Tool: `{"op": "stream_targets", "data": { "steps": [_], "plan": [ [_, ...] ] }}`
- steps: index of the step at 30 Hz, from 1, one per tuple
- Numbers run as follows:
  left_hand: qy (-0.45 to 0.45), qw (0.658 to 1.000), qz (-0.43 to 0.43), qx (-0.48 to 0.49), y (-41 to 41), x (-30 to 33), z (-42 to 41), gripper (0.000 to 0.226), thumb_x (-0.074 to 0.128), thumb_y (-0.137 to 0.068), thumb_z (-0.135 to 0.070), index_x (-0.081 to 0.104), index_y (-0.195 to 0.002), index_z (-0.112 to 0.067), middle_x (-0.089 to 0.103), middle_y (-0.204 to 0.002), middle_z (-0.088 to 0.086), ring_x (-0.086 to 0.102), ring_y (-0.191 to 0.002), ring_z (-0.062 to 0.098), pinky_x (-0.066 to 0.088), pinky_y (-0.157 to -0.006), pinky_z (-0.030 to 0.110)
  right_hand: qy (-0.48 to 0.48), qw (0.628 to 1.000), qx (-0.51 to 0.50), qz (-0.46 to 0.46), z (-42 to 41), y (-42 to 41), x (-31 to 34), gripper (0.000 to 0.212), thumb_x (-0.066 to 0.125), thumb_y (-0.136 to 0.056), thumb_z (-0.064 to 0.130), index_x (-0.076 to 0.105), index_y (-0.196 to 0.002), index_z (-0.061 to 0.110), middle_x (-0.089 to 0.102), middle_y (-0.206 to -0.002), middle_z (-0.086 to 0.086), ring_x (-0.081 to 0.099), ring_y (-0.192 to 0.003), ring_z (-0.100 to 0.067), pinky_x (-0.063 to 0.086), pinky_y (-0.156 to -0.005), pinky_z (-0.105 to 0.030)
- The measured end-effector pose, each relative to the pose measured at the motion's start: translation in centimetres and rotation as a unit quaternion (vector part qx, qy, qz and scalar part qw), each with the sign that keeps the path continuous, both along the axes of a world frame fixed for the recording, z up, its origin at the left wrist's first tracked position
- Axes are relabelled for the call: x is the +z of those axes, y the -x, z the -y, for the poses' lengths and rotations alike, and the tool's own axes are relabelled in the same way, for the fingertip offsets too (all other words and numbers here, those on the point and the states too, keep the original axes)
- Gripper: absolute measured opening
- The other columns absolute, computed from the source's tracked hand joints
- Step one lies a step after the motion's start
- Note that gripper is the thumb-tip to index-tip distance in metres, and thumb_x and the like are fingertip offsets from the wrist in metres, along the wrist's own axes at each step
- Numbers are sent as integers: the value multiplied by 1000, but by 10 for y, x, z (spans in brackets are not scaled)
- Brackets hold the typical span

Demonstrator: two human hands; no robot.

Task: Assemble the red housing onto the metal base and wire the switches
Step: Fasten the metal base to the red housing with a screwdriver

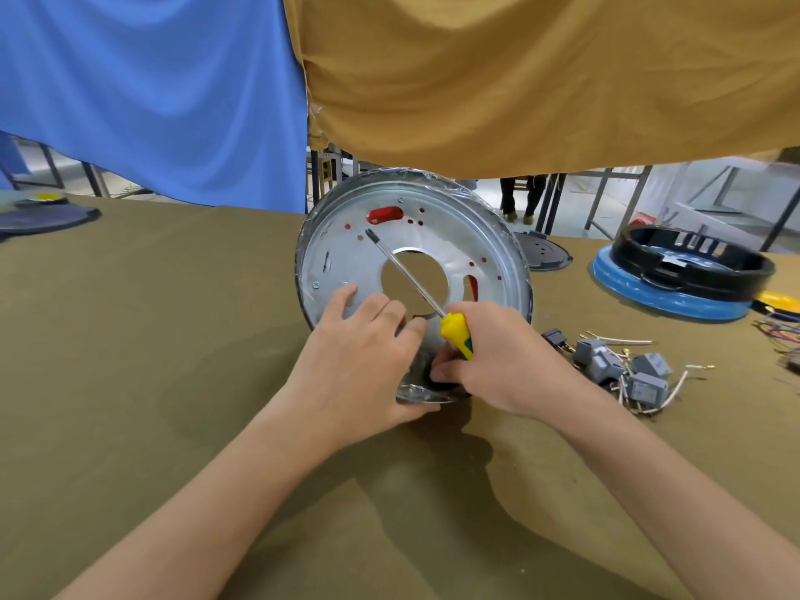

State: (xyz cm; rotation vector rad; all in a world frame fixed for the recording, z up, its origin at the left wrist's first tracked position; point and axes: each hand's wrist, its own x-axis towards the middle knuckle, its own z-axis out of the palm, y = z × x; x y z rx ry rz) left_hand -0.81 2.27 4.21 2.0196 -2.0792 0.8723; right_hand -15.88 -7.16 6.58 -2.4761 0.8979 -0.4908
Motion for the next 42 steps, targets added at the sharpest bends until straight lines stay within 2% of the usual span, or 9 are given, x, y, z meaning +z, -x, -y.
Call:
{"op": "stream_targets", "data": {
  "steps": [8, 14, 21, 27, 30, 33, 35, 39, 42],
  "plan": [
    [-30, 998, -45, 38, -5, -1, 4, 76, 36, -73, -84, 63, -113, -26, 61, -102, -3, 55, -103, 22, 39, -98, 44, 43, 997, 48, -43, 2, -6, 4, 16, 71, -86, 15, 56, -88, 15, 64, -84, -4, 62, -80, -24, 54, -74, -49],
    [-56, 992, -86, 70, -16, -2, 8, 86, 20, -67, -88, 61, -118, -33, 61, -103, -7, 55, -106, 17, 36, -95, 37, 67, 980, 64, -178, 21, -38, 31, 32, 77, -81, 19, 46, -73, 13, 58, -75, -7, 55, -65, -25, 38, -49, -29],
    [-78, 989, -111, 56, -22, -1, 13, 94, 3, -64, -87, 67, -106, -33, 63, -97, -11, 57, -93, 14, 32, -91, 32, 34, 952, 108, -283, 32, -58, 46, 31, 74, -84, 18, 47, -74, 7, 67, -99, -27, 65, -93, -43, 56, -74, -47],
    [-95, 987, -116, 48, -24, -3, 10, 68, 32, -80, -82, 66, -112, -34, 55, -109, -12, 53, -97, 13, 43, -78, 31, -5, 947, 100, -306, 35, -69, 49, 30, 74, -86, 18, 51, -71, 7, 55, -64, -7, 53, -57, -25, 45, -52, -29],
    [-90, 987, -126, 49, -24, -3, 10, 65, 36, -81, -82, 66, -112, -34, 53, -109, -12, 51, -99, 11, 45, -68, 29, 22, 945, 119, -303, 33, -72, 49, 24, 74, -85, 19, 55, -77, 8, 65, -71, -8, 62, -62, -25, 54, -59, -32],
    [-89, 987, -126, 47, -25, -4, 8, 67, 34, -79, -83, 65, -114, -34, 53, -111, -14, 50, -102, 9, 47, -70, 30, -12, 946, 133, -295, 35, -69, 51, 20, 75, -83, 14, 56, -78, 9, 71, -88, -18, 69, -80, -38, 61, -71, -51],
    [-87, 988, -123, 48, -26, -5, 7, 70, 33, -79, -83, 65, -116, -33, 54, -112, -14, 51, -103, 9, 48, -73, 30, -23, 945, 145, -292, 38, -66, 52, 23, 74, -83, 11, 55, -71, 12, 69, -85, -17, 67, -77, -37, 60, -72, -56],
    [-75, 989, -117, 41, -25, -6, 7, 67, 33, -82, -81, 65, -114, -32, 54, -110, -13, 51, -100, 9, 47, -74, 30, -27, 951, 159, -263, 42, -58, 49, 26, 69, -83, 6, 50, -65, 9, 56, -73, -21, 52, -63, -28, 54, -60, -46],
    [-60, 990, -123, 28, -25, -6, 5, 65, 30, -83, -79, 65, -109, -31, 56, -106, -13, 52, -95, 10, 48, -73, 31, 2, 954, 155, -258, 43, -56, 46, 16, 68, -83, 9, 59, -74, 0, 65, -80, -23, 52, -57, -18, 52, -58, -40]
  ]
}}
